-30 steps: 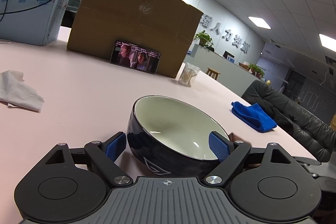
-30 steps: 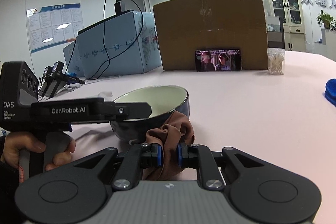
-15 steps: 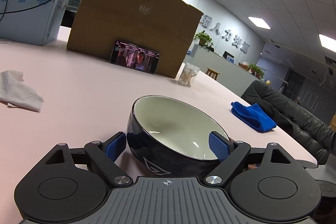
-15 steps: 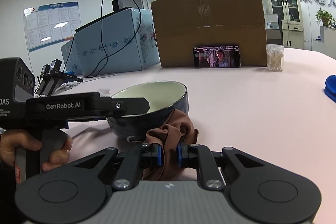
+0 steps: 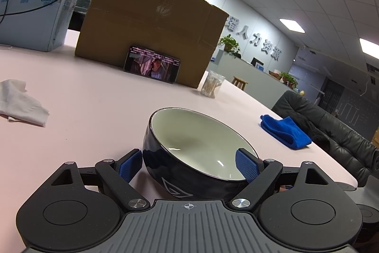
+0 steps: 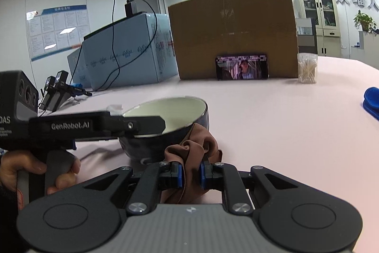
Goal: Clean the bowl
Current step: 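Hold the bowl rim with the left gripper while the right gripper rubs the cloth along its outer wall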
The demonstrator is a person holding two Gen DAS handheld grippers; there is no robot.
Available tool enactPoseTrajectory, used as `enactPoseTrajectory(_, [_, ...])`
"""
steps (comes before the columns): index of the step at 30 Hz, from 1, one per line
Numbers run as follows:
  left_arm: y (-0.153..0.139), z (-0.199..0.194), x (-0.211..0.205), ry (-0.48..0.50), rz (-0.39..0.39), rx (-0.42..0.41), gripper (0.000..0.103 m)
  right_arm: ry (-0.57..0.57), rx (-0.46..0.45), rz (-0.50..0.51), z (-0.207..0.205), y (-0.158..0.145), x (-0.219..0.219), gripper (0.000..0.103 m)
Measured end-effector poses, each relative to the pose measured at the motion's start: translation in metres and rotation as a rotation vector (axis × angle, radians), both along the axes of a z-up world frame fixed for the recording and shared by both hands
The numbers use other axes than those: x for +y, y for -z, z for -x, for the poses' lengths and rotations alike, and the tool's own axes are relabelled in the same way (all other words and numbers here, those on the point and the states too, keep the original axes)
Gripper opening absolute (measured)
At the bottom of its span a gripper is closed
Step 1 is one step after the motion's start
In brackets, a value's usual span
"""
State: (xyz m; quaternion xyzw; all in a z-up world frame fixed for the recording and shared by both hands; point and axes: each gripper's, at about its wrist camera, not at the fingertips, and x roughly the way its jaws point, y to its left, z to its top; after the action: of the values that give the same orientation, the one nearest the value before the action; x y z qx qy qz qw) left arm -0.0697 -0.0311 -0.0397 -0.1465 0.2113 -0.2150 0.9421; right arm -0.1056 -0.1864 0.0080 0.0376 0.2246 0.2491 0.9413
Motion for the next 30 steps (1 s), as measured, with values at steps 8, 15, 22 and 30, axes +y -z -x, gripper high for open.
enactPoseTrajectory(8, [0.001, -0.003, 0.003, -0.001, -0.002, -0.002, 0.088, 0.008, -0.045, -0.005, 0.007, -0.011, -0.002, 0.016])
enactPoseTrajectory(15, [0.001, -0.005, 0.004, 0.002, 0.004, 0.001, 0.088, 0.019, -0.034, -0.005, 0.006, -0.008, -0.001, 0.016])
enactPoseTrajectory(22, [0.001, -0.006, 0.004, 0.004, 0.009, 0.006, 0.088, 0.011, -0.036, 0.002, 0.01, -0.009, 0.004, 0.016])
enactPoseTrajectory(30, [0.002, -0.006, 0.004, 0.008, 0.018, 0.016, 0.088, 0.025, -0.041, -0.009, 0.009, -0.015, 0.001, 0.016])
